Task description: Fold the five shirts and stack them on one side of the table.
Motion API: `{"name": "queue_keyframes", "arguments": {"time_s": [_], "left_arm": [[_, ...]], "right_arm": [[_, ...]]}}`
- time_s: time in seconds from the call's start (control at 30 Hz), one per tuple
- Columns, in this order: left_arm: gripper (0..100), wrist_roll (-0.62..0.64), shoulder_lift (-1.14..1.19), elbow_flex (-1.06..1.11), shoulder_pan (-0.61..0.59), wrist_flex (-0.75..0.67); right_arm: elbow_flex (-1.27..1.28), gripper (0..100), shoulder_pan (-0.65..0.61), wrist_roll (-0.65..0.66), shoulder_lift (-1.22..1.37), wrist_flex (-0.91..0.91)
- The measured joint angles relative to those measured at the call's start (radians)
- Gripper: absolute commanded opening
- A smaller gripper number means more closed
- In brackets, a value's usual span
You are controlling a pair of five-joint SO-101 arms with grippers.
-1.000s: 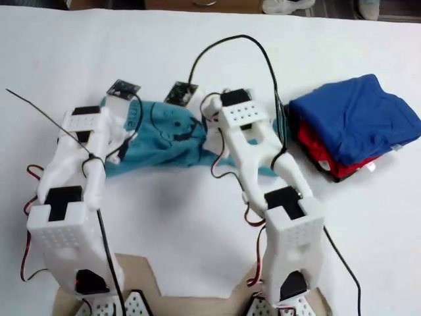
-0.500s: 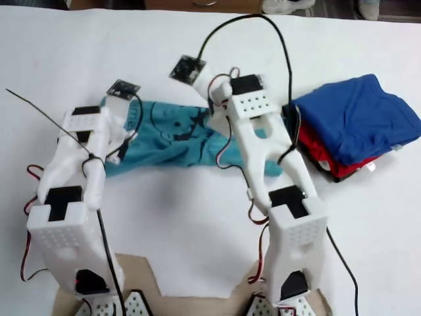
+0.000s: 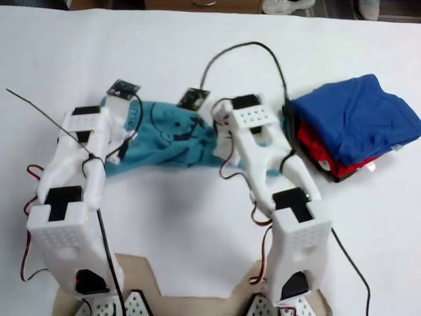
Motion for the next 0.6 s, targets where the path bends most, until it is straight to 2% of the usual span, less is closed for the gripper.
{"name": "queue_keyframes", "arguments": {"time_s": [0.2, 0.43, 0.6], "left_arm": [[2, 0.0, 0.0, 0.0, 0.0, 0.0], [2, 0.014, -0.005, -0.011, 0.0, 0.015], [2, 0.063, -0.11, 0.012, 0.012, 0.08]], "right_arm": [[0.089, 2.2, 0.077, 0.041, -0.017, -0.029], [0.103, 2.2, 0.072, 0.043, -0.029, -0.029], [0.104, 2.2, 0.04, 0.043, -0.115, -0.025]]}}
